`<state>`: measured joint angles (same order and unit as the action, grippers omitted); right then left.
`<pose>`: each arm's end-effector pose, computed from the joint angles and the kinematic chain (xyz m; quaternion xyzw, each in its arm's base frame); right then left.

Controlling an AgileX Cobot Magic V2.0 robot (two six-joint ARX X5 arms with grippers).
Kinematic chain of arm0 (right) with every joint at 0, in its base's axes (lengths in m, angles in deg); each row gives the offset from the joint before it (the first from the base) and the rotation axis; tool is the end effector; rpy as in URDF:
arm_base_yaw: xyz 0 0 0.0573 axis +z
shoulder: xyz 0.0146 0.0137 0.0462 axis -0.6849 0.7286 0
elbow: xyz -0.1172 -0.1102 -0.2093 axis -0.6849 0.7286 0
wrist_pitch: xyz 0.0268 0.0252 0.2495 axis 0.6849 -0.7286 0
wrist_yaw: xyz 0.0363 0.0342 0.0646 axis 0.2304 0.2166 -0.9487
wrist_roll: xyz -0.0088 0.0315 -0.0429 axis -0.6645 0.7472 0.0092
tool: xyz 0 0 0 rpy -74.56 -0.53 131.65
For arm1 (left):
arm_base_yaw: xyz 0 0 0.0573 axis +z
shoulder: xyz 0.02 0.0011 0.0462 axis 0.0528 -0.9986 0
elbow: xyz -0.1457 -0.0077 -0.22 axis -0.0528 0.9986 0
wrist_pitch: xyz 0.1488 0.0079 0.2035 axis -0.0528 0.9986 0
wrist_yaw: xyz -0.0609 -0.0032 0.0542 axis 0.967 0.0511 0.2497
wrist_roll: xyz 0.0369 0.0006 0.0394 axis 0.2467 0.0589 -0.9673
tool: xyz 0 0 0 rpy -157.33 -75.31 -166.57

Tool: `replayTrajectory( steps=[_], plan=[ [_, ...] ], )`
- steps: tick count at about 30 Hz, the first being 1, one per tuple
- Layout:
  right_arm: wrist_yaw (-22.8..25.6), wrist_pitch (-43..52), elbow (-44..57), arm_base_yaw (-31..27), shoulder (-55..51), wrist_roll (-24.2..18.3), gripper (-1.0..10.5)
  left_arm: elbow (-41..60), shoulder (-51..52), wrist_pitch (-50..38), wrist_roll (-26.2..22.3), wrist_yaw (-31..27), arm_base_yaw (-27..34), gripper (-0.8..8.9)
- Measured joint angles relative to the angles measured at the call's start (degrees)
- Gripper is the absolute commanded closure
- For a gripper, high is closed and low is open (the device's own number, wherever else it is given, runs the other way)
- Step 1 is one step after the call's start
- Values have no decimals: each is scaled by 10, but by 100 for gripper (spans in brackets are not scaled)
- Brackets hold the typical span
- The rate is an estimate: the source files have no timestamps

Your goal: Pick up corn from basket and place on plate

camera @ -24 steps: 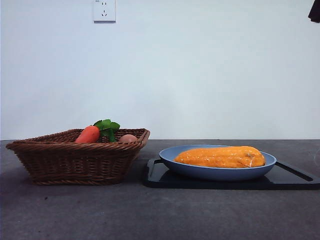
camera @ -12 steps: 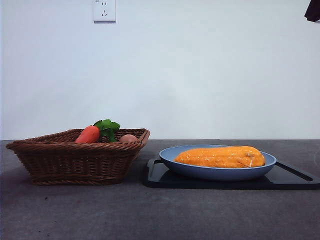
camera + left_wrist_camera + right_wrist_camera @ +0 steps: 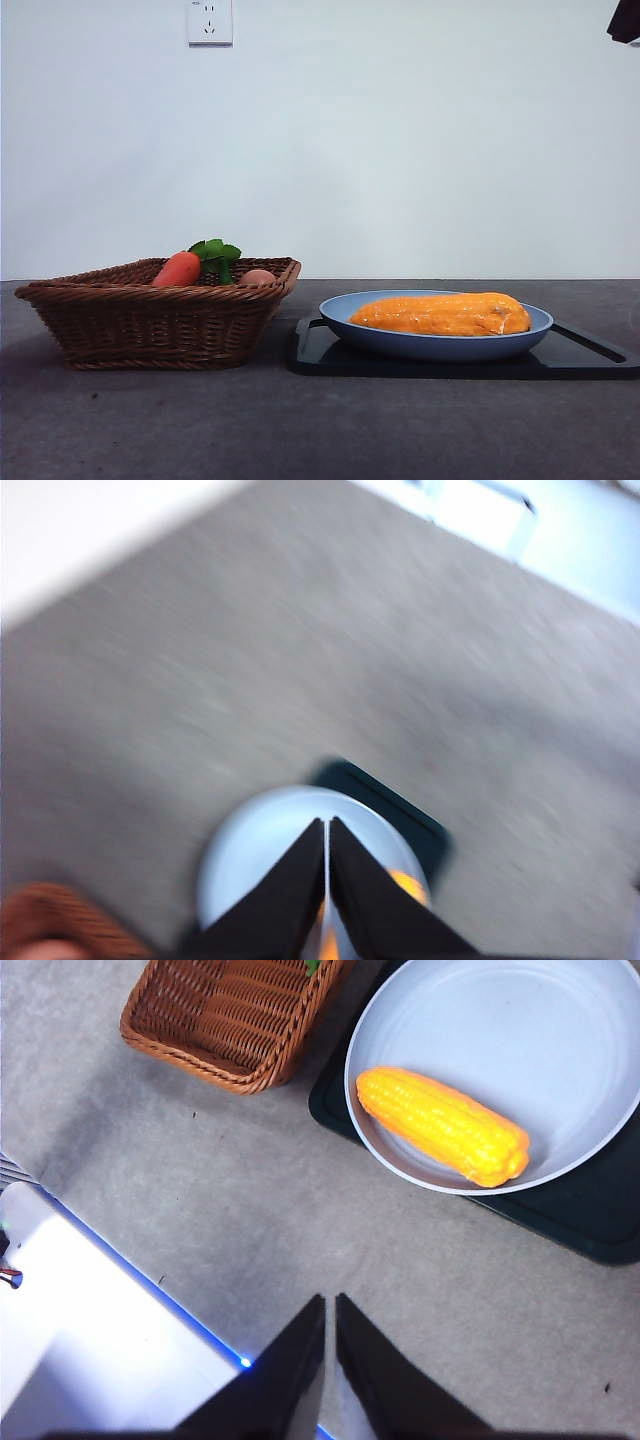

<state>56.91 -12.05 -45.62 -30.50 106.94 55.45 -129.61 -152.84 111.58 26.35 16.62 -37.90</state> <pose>0.1492 0.0492 0.3302 0.0700 0.4531 0.3362 0.8227 0.2806 -0.2071 0.4460 0.0834 0.2345 -0.4528 0.8562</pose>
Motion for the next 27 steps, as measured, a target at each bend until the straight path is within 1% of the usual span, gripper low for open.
replayTrajectory(
  steps=[6, 11, 14, 16, 19, 23, 27],
  plan=[
    [0, 10, 0, 0, 0, 0, 942, 0, 95, 6, -25, 0, 82, 806],
    [0, 28, 0, 0, 0, 0, 942, 1, 166, 20, -36, 0, 170, 806],
    [0, 30, 0, 0, 0, 0, 942, 29, 210, 7, -37, 0, 221, 806],
    [0, 30, 0, 0, 0, 0, 942, 66, 247, -7, -38, 0, 251, 806],
    [0, 30, 0, 0, 0, 0, 942, 149, 312, -56, -38, 0, 295, 806],
    [0, 30, 0, 0, 0, 0, 942, 297, 412, -148, -42, 0, 339, 806],
    [0, 30, 0, 0, 0, 0, 942, 449, 502, -245, -42, 1, 367, 806]
  ],
)
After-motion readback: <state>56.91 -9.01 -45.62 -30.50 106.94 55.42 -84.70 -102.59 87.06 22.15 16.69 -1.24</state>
